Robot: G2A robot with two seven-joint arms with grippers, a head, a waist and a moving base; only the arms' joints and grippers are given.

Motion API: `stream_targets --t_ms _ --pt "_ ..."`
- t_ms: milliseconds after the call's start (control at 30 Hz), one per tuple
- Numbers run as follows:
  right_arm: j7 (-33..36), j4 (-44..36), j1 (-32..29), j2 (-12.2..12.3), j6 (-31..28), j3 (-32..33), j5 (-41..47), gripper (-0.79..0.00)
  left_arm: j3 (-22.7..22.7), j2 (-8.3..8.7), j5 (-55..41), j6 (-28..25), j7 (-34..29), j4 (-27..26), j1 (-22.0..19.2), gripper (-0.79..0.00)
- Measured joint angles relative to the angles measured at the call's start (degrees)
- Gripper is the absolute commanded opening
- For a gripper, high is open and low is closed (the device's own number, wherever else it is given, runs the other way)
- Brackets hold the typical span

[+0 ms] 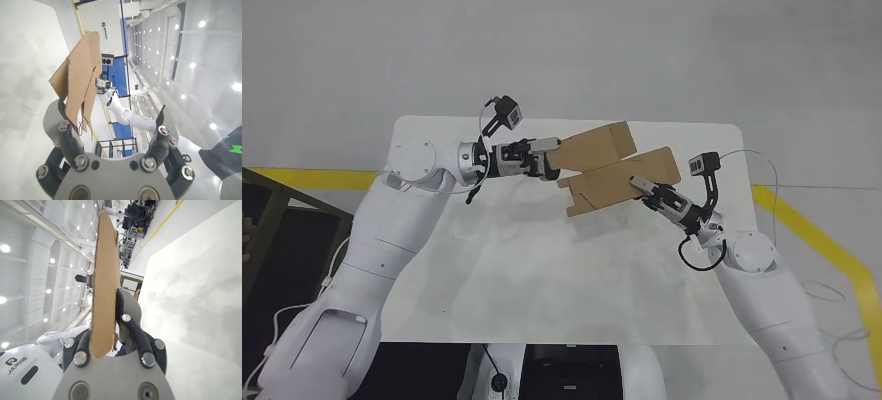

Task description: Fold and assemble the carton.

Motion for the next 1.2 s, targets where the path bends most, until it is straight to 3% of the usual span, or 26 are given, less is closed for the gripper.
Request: stream_targets --t_ms 300,1067,1100,1167,1200 --pt "-0.9 -0.4 -0.4 -0.2 0.3 0.0 -1.4 -0.785 -2.3 0.54 0.6 0.5 0.7 -3.2 1.3 0.000" --pt "-1.3 0.2 -0.1 -0.8 -0.9 -0.2 -1.8 -0.785 1.4 -1.03 2.3 -1.8 5.5 0.6 -1.3 0.000" --pt "-1.3 0.2 -0.2 -0.9 -0.9 -0.2 -1.8 -0.785 1.5 -1.07 2.5 -1.8 5.7 0.6 -1.3 -0.009" --pt "-1.3 0.2 -0.2 -0.9 -1.0 -0.1 -1.8 -0.785 1.6 -1.12 3.0 -1.9 6.1 0.7 -1.3 -0.166" --pt "-1.3 0.1 -0.2 -0.9 -1.0 -0.1 -1.9 -0.785 1.6 -1.14 3.2 -1.9 6.2 0.7 -1.3 -0.283"
